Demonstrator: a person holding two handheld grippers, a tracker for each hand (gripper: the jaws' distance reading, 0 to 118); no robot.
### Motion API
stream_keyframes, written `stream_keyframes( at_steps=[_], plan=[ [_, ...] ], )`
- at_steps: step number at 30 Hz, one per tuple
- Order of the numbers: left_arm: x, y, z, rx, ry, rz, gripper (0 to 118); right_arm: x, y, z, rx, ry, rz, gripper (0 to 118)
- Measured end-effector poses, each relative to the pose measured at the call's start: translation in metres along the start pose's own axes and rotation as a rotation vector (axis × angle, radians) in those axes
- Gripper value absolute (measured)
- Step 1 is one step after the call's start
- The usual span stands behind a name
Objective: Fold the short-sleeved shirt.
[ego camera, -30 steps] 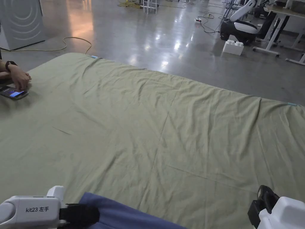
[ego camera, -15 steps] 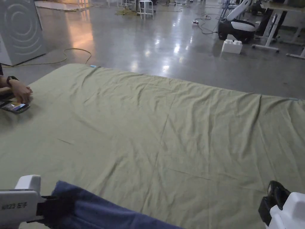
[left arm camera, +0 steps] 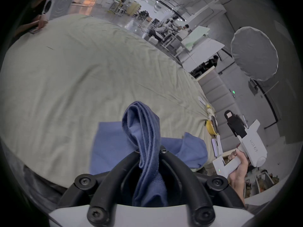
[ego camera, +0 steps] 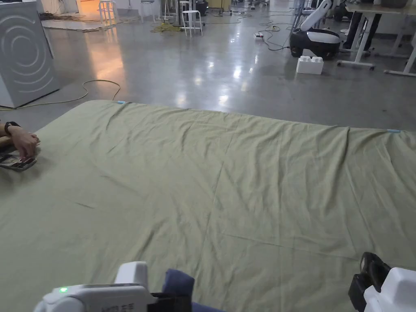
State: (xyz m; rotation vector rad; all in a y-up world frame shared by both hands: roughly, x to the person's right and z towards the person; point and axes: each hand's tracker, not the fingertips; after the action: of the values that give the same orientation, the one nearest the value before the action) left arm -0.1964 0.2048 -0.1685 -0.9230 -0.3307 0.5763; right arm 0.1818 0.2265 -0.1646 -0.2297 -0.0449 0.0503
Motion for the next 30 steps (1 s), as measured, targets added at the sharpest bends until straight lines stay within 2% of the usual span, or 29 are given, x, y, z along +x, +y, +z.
stream_keyframes(
  at_steps=[3, 9, 15, 17, 19, 20, 21, 28, 30],
  plan=[
    [0.02, -0.01, -0.04, -0.054, -0.026, 0.003, 9, 0.009, -0.003, 0.003, -0.008, -0.013, -0.01, 4],
    [0.054, -0.041, -0.105, -0.168, 0.15, -0.127, 10, 0.028, -0.009, 0.009, -0.029, -0.045, -0.032, 4],
    [0.052, -0.054, -0.127, -0.196, 0.204, -0.112, 12, 0.04, -0.015, 0.012, -0.045, -0.072, -0.03, 4],
    [0.052, -0.052, -0.124, -0.199, 0.189, -0.09, 21, 0.042, -0.016, 0.011, -0.052, -0.075, -0.032, 4],
    [0.053, -0.048, -0.114, -0.194, 0.124, -0.055, 48, 0.042, -0.018, 0.01, -0.058, -0.077, -0.031, 4],
    [0.054, -0.045, -0.109, -0.193, 0.104, -0.043, 59, 0.043, -0.019, 0.01, -0.061, -0.077, -0.032, 4],
    [0.056, -0.041, -0.1, -0.191, 0.093, -0.037, 64, 0.043, -0.02, 0.01, -0.063, -0.076, -0.031, 4],
    [0.05, -0.014, -0.05, -0.057, 0.008, -0.013, 63, 0.043, -0.023, 0.011, -0.078, -0.077, -0.027, 4],
    [0.046, -0.013, -0.047, -0.015, 0.045, -0.018, 56, 0.043, -0.024, 0.011, -0.081, -0.077, -0.028, 4]
  ],
)
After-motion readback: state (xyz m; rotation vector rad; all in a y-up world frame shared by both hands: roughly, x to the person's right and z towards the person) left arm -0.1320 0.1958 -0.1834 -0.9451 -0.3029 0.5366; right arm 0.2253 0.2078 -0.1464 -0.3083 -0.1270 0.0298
